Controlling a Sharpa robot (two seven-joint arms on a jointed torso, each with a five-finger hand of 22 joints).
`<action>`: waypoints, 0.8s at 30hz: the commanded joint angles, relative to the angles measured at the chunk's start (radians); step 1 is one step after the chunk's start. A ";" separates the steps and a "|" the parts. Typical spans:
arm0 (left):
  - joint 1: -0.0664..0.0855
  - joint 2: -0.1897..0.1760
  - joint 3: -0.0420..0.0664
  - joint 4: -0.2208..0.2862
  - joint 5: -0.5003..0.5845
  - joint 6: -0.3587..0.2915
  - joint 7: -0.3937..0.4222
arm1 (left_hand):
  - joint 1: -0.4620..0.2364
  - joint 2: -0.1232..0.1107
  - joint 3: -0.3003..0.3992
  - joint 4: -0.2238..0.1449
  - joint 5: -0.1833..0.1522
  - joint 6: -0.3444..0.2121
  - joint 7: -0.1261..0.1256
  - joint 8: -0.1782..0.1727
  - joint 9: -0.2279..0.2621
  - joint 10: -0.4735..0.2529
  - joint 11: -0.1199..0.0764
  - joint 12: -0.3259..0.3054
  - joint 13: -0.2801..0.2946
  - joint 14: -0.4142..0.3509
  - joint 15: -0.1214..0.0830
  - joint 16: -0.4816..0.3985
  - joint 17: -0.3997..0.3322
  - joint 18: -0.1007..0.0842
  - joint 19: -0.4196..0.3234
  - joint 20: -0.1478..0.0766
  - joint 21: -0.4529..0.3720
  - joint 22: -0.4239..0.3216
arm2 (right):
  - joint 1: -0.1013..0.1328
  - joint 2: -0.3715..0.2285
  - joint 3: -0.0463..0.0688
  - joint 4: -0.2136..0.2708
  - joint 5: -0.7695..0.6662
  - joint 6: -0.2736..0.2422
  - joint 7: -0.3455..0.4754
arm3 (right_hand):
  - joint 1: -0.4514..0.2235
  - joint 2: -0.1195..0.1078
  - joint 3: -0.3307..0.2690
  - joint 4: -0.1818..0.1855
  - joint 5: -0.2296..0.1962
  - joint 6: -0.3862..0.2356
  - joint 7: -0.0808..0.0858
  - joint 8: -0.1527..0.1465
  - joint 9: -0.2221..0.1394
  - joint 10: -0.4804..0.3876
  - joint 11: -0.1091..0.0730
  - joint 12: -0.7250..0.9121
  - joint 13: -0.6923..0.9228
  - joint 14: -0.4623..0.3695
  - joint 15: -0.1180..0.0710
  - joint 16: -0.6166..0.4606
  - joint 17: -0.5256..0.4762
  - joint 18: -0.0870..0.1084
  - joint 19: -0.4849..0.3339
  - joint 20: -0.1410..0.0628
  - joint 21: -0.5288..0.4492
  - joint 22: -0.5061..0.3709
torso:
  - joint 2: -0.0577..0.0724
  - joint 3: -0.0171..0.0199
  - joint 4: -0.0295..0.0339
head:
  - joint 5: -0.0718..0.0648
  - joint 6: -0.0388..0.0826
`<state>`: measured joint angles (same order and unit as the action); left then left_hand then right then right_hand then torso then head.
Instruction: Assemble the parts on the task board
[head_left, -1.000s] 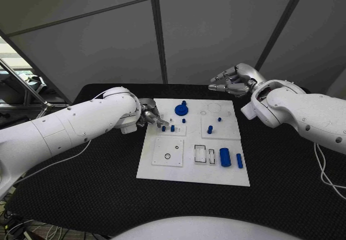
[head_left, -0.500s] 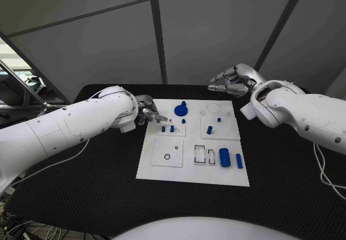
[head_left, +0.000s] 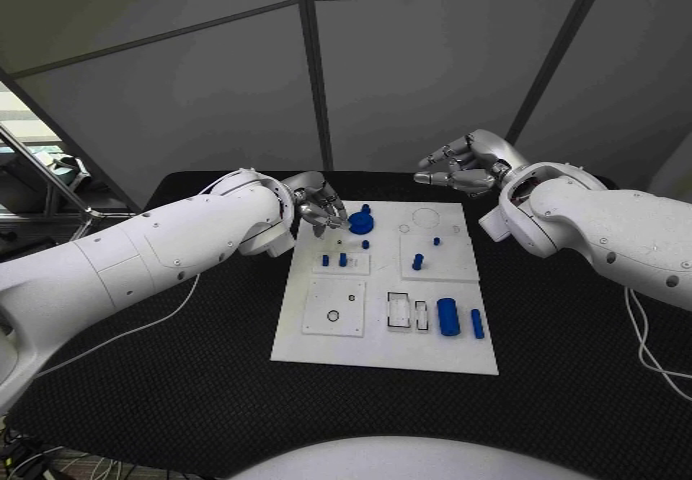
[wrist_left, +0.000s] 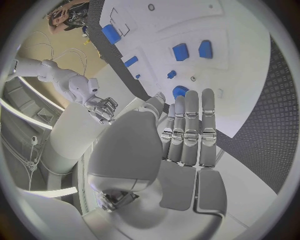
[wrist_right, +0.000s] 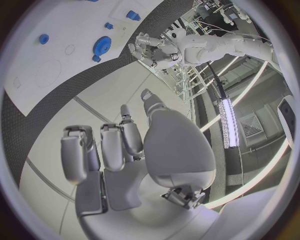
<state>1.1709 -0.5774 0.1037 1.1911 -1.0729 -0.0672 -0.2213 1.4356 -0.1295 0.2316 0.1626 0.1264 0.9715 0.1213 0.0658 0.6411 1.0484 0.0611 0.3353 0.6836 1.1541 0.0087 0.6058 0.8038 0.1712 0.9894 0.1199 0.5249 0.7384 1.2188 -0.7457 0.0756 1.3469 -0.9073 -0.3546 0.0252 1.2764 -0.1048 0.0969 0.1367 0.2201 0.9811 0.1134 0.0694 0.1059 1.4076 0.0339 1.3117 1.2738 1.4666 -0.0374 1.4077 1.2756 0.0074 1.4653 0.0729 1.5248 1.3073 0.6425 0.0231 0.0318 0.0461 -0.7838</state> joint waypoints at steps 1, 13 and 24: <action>0.003 0.018 0.000 -0.024 -0.043 -0.040 0.124 | 0.024 -0.010 0.023 -0.016 -0.005 -0.005 0.002 -0.002 -0.046 0.008 0.009 -0.034 -0.069 -0.021 0.009 -0.041 -0.032 0.003 -0.010 0.008 -0.035 -0.022 | 0.002 0.002 0.001 0.001 0.002 0.002 0.005 | -0.004 0.002 -0.004 -0.001 0.005 0.007 0.000 -0.004 0.001 -0.001 -0.004 0.000 -0.001 0.044 -0.008 -0.005 0.000 0.012 0.060 -0.006 -0.005 0.190 | 0.001 0.0008 -0.0011 | -0.001 0.000; 0.015 0.102 -0.004 -0.131 -0.186 -0.021 0.266 | 0.038 -0.016 0.083 -0.082 -0.013 0.030 0.007 0.004 -0.221 0.018 0.033 -0.136 -0.346 -0.127 0.071 -0.274 -0.235 -0.006 -0.109 0.054 -0.213 -0.124 | 0.002 0.007 0.001 0.002 0.002 0.004 0.006 | -0.004 0.003 -0.004 -0.001 0.005 0.007 0.000 -0.004 0.001 -0.001 -0.004 -0.001 -0.002 0.044 -0.008 -0.005 0.000 0.013 0.060 -0.006 -0.006 0.189 | 0.002 -0.0001 -0.0015 | -0.003 -0.001; 0.028 0.135 -0.034 -0.172 -0.277 0.003 0.315 | 0.013 -0.022 0.093 -0.111 -0.016 0.046 0.015 0.006 -0.301 0.037 0.042 -0.145 -0.462 -0.121 0.093 -0.390 -0.353 0.009 -0.133 0.095 -0.338 -0.228 | 0.002 0.011 0.001 0.001 0.002 0.005 0.006 | -0.004 0.003 -0.004 -0.001 0.005 0.007 0.000 -0.004 0.001 -0.001 -0.004 -0.001 -0.002 0.044 -0.008 -0.005 0.000 0.013 0.060 -0.006 -0.006 0.189 | -0.001 0.0002 0.0016 | -0.010 -0.005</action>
<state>1.1952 -0.4459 0.0705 1.0238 -1.2762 -0.0743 0.0470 1.4566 -0.1485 0.3263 0.0558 0.1156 1.0133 0.1338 0.0666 0.3421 1.0815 0.1020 0.1964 0.2238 1.0264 0.1022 0.2206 0.4531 0.1792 0.8556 0.2113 0.1884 0.5128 1.2187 -0.7361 0.0754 1.3472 -0.9073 -0.3541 0.0252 1.2764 -0.1048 0.0969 0.1367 0.2201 0.9811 0.1134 0.0695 0.1057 1.4076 0.0339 1.3118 1.2731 1.4666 -0.0374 1.4077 1.2756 0.0074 1.4653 0.0729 1.5248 1.3073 0.6427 0.0231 0.0325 0.0373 -0.7888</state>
